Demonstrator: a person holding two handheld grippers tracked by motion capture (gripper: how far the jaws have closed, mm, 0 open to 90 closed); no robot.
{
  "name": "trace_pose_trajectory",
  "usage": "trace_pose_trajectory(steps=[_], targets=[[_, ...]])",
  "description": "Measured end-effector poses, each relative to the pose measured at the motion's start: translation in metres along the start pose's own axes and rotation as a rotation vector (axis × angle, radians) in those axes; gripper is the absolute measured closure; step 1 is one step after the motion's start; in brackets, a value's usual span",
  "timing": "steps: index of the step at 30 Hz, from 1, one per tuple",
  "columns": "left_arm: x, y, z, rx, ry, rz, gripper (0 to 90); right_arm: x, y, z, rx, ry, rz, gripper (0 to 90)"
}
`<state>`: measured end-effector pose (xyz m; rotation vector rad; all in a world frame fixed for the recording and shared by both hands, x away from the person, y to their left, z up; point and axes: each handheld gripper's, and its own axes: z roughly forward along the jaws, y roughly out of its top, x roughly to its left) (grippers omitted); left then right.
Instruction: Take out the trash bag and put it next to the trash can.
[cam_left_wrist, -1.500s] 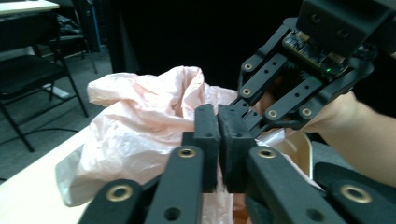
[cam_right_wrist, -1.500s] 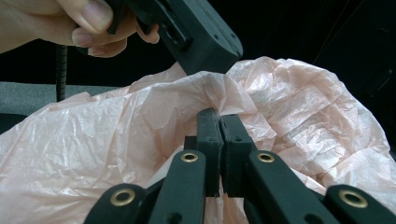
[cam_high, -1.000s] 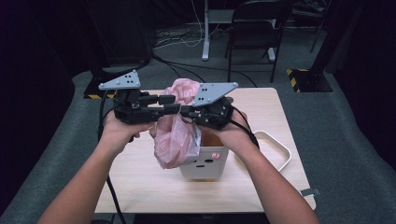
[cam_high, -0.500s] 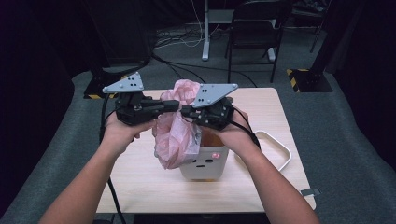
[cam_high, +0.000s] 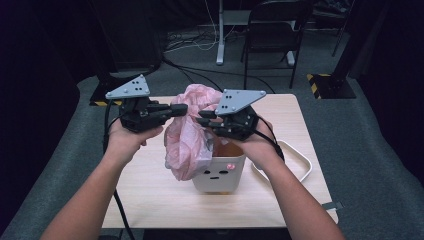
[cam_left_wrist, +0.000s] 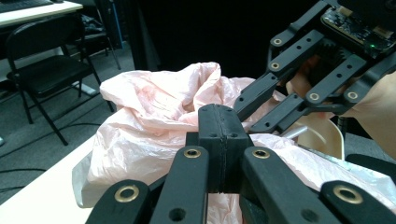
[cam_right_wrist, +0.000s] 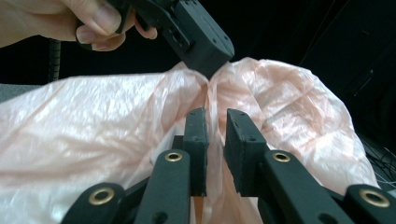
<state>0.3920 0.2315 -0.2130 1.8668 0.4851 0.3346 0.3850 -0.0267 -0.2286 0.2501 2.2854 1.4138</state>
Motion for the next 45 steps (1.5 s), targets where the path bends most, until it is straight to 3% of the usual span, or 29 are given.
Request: trace_pose_trajectory(steps=[10,20,31,45], targets=[[0.010,0.005,-0.007,-0.035,0.032,-0.028,90.0,0.001,-0.007,-0.025,-0.038,-0.017,0.025,72.9],[0.014,0.011,-0.018,-0.049,0.067,-0.024,90.0,0.005,-0.011,-0.041,-0.047,-0.014,0.032,70.3],[0.025,0.008,-0.026,-0.054,0.099,-0.050,90.0,0.005,-0.013,-0.041,-0.050,-0.007,0.042,69.5],[0.033,0.023,-0.043,-0.084,0.151,-0.048,90.0,0.004,-0.020,-0.028,-0.016,0.025,0.056,67.0]])
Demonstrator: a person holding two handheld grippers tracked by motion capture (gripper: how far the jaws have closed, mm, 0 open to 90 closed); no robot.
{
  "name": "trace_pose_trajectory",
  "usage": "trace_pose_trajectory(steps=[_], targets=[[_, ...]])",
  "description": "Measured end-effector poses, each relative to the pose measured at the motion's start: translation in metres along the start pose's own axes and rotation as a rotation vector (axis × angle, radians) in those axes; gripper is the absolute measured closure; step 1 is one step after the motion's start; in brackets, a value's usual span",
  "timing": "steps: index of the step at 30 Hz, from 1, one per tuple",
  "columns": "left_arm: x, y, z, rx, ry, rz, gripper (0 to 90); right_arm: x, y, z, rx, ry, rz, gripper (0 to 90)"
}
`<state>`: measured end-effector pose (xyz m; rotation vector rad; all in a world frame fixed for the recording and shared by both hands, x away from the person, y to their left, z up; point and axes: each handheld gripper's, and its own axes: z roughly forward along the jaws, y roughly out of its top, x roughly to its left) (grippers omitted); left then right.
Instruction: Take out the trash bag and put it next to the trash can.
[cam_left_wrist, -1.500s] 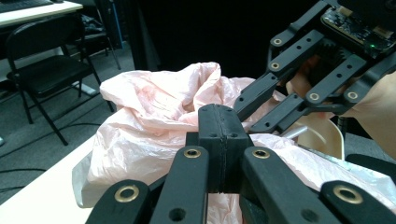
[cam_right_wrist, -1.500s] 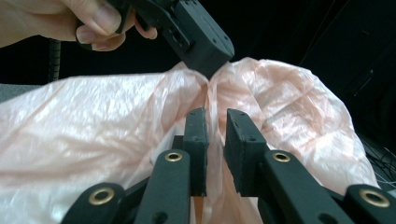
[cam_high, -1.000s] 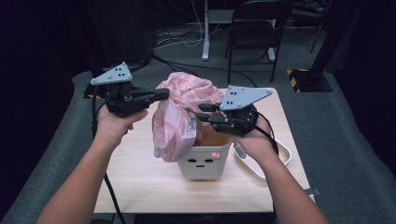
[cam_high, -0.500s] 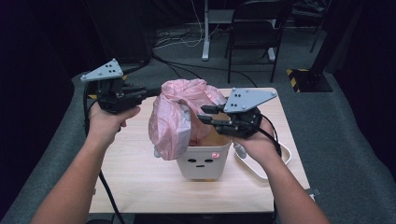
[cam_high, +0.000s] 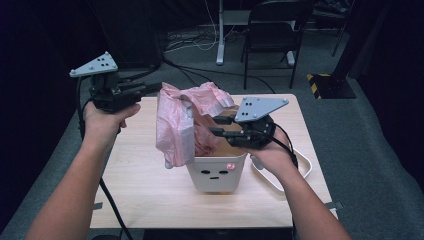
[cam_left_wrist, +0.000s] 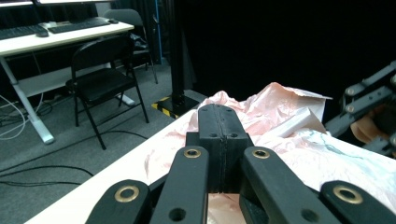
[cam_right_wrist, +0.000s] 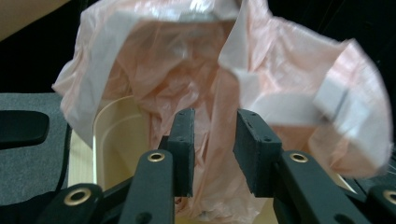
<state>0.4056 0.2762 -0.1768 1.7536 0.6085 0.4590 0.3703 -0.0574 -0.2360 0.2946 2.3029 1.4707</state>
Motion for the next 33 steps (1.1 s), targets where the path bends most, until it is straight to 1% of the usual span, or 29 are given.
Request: trace_pose_trajectory(steps=[4,8,11,13,17,19,20,23,26,30,33], targets=[[0.000,0.006,-0.004,-0.009,0.011,0.004,90.0,0.002,0.000,0.007,0.015,0.021,-0.003,64.9],[0.000,0.010,-0.005,-0.008,0.019,0.010,90.0,0.003,-0.001,0.016,0.042,0.043,-0.003,62.5],[0.001,0.010,-0.006,-0.006,0.020,0.010,90.0,0.003,-0.002,0.023,0.067,0.057,-0.004,59.0],[0.001,0.010,-0.005,-0.004,0.021,0.009,90.0,0.003,-0.002,0.026,0.089,0.054,-0.014,57.6],[0.004,0.007,-0.005,0.004,0.019,0.005,90.0,0.002,0.000,0.027,0.094,0.057,-0.011,52.4],[0.004,0.005,-0.005,0.003,0.019,0.002,90.0,0.002,0.000,0.030,0.130,0.057,-0.019,52.2],[0.004,0.005,-0.005,0.002,0.019,0.001,90.0,0.001,0.000,0.030,0.139,0.056,-0.023,52.4],[0.004,0.007,-0.006,-0.002,0.019,0.003,90.0,0.001,0.000,0.030,0.138,0.069,-0.018,57.0],[0.002,0.011,-0.007,-0.007,0.017,0.008,90.0,0.001,0.000,0.031,0.148,0.072,-0.022,62.7],[-0.001,0.016,-0.008,-0.008,0.016,0.020,90.0,0.001,0.000,0.031,0.142,0.077,-0.019,61.9],[-0.004,0.021,-0.009,-0.011,0.020,0.028,90.0,0.001,0.001,0.030,0.141,0.068,-0.024,58.1]])
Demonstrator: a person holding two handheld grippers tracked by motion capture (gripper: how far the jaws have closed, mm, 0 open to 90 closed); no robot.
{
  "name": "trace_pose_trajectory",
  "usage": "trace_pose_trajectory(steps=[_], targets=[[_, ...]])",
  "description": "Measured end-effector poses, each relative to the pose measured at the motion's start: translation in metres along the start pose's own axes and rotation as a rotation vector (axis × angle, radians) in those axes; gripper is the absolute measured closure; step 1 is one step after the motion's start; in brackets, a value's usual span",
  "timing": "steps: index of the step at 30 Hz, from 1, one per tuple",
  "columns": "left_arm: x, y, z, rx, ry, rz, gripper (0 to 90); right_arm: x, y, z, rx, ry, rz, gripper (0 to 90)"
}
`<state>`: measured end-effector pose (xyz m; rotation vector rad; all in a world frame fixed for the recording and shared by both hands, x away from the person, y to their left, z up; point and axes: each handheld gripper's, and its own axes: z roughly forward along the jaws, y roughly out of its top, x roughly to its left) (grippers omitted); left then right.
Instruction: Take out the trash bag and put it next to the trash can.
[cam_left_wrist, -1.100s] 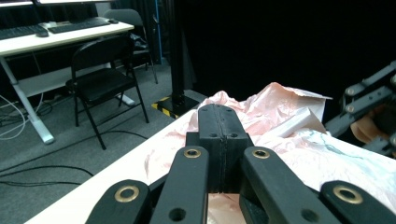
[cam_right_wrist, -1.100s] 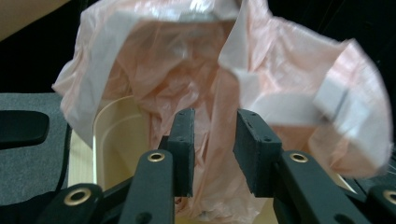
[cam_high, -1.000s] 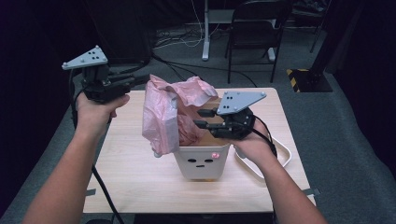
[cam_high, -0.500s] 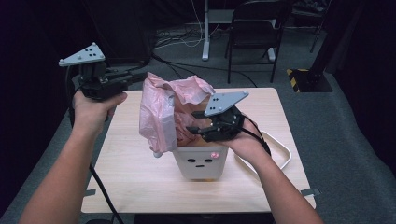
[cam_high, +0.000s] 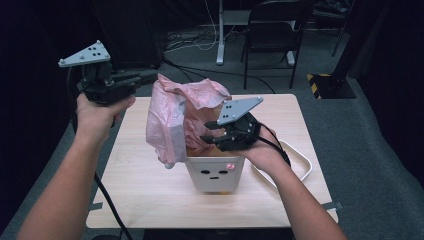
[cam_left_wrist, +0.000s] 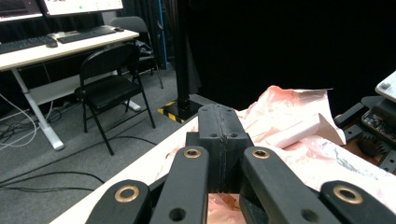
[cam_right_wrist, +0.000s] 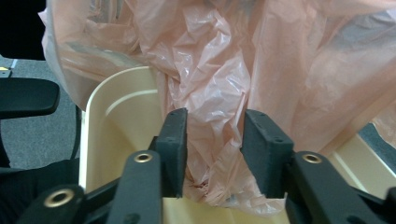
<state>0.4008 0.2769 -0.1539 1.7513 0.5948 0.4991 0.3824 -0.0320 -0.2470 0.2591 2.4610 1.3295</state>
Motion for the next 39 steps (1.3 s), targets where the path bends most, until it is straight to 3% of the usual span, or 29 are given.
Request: trace_pose_trajectory(steps=[10,19,23,29,31,39], targets=[[-0.011,0.021,-0.007,-0.020,0.002,0.041,90.0,0.004,0.012,-0.005,-0.033,-0.010,-0.029,53.0],[-0.016,0.032,-0.009,-0.032,0.000,0.056,90.0,0.005,0.018,0.002,-0.005,-0.012,-0.048,51.0],[-0.017,0.034,-0.008,-0.034,-0.006,0.060,90.0,0.003,0.018,0.004,0.024,-0.037,-0.037,57.7],[-0.013,0.026,-0.006,-0.022,-0.004,0.046,90.0,0.001,0.014,0.006,0.048,-0.049,-0.031,83.2],[-0.011,0.024,-0.005,-0.021,-0.006,0.040,90.0,0.000,0.013,0.006,0.046,-0.053,-0.029,87.7],[-0.008,0.011,-0.004,-0.002,-0.015,0.028,90.0,-0.005,0.013,-0.003,-0.031,-0.070,-0.013,89.8]])
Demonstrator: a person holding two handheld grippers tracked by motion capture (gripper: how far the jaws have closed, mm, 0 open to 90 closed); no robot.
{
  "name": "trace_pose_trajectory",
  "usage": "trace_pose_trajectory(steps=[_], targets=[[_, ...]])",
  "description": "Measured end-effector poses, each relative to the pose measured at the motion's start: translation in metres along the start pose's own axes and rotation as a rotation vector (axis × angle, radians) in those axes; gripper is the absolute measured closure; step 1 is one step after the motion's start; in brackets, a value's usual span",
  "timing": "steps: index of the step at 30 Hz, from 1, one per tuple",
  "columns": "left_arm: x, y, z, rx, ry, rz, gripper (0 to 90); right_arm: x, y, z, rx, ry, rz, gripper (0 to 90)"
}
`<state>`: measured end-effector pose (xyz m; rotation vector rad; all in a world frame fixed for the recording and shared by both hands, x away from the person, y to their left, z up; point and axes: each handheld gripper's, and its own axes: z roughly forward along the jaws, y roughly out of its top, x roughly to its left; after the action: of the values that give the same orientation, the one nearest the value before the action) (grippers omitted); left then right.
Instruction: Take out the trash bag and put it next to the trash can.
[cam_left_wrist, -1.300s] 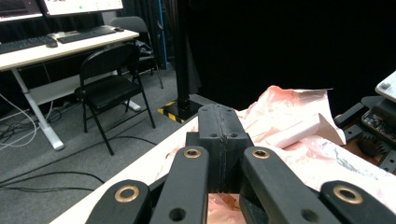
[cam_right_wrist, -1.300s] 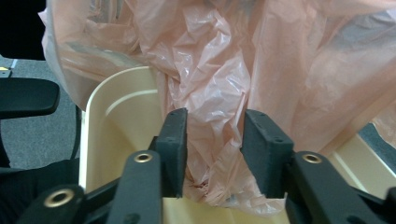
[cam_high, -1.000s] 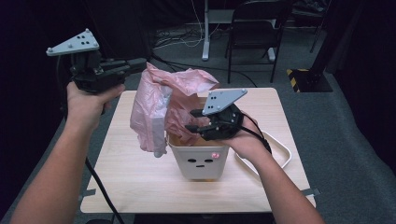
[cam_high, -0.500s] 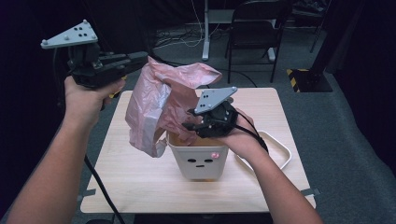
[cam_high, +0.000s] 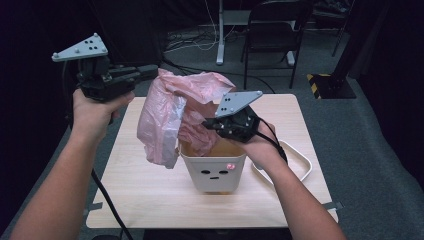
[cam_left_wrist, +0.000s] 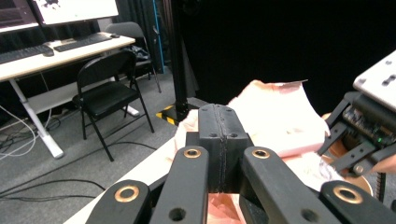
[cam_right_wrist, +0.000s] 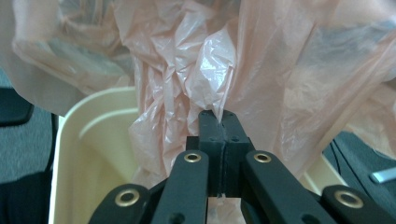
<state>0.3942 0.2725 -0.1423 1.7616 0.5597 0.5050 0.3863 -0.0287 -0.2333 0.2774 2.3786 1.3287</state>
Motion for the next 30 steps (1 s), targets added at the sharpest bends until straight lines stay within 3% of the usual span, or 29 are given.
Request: trace_pose_trajectory(steps=[9,30], targets=[[-0.002,-0.011,0.009,0.017,-0.019,-0.002,90.0,-0.002,0.005,-0.011,-0.107,0.000,0.026,89.9],[-0.004,0.010,-0.016,-0.060,0.006,0.006,90.0,0.001,0.034,-0.023,-0.157,-0.013,0.000,90.0]])
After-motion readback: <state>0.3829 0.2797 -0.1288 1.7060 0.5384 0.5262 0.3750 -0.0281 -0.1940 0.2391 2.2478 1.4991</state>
